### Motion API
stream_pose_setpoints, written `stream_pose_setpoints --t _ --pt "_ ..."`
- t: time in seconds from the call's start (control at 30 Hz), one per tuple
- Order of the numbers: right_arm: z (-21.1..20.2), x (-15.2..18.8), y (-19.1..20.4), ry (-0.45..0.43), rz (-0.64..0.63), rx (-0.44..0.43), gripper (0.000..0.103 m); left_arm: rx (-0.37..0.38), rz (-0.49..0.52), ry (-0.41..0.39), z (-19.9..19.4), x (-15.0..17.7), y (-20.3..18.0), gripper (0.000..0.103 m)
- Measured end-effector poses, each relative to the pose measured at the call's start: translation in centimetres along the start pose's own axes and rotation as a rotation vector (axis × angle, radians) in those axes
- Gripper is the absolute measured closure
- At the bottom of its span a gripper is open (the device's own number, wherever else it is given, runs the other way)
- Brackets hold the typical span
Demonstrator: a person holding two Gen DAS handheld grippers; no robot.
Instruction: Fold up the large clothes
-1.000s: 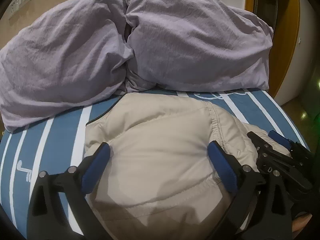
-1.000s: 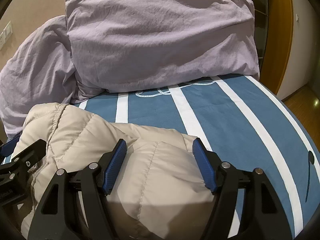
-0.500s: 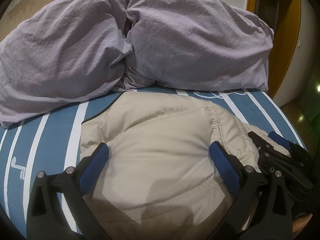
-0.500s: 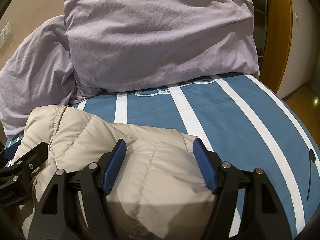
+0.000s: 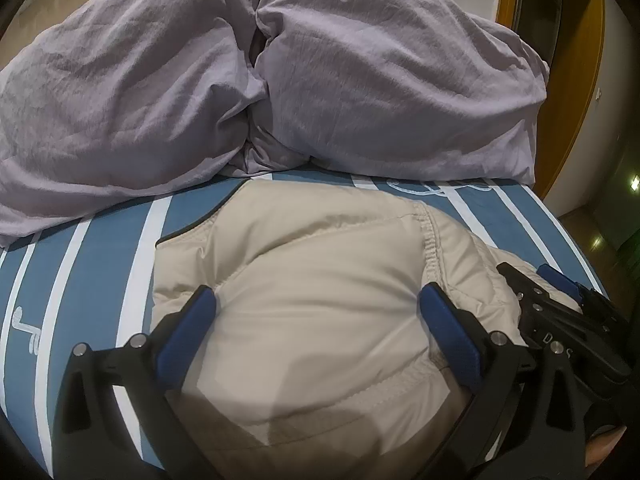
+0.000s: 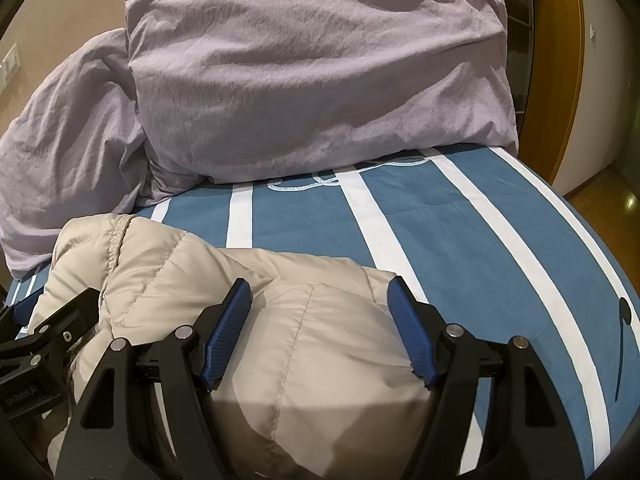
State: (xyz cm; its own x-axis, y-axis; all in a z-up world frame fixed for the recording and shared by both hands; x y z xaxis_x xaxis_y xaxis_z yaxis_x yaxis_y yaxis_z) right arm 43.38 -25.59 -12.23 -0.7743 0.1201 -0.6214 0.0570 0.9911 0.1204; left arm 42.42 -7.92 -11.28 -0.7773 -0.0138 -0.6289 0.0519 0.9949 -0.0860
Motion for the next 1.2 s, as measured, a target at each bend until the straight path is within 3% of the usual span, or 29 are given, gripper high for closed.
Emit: stream_pose_setpoints --t 0.47,0.67,0.87,1.2 --pt "0.4 0.1 -0.1 0.027 0.005 -0.006 0.030 0.005 -0.009 0.011 0.4 -0.2 0.1 0.002" --pt "-2.4 -0.9 -1.1 -0.003 0.036 -0.025 0.030 0.016 -0.046 -0.010 -2.1 -0.3 0.9 0.002" --pt "-3.4 -0.4 -2.0 -0.007 0.039 -0.038 0.042 0.022 -0.045 -0.015 -3.5 0.0 0.5 0.002" --pt "-2.3 1.0 -2.0 -0.028 0.029 -0.016 0.043 -0.018 -0.002 -0.025 -2.8 0.7 -0.2 0.002"
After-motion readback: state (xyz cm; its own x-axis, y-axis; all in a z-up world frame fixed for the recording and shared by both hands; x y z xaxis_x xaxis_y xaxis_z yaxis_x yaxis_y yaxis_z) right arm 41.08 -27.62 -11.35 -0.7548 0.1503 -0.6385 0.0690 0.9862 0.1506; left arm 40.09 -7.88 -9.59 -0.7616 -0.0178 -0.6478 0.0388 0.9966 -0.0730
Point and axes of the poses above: each gripper's, at about its wrist camera, not at the fingertips, and z roughly the way its jaws point, y to its left, x to its underside, the point moved 4 cm from there along z, roughly the way its jaws point, and after that the axes turned 5 degrees about y, right-handed, at the moved point
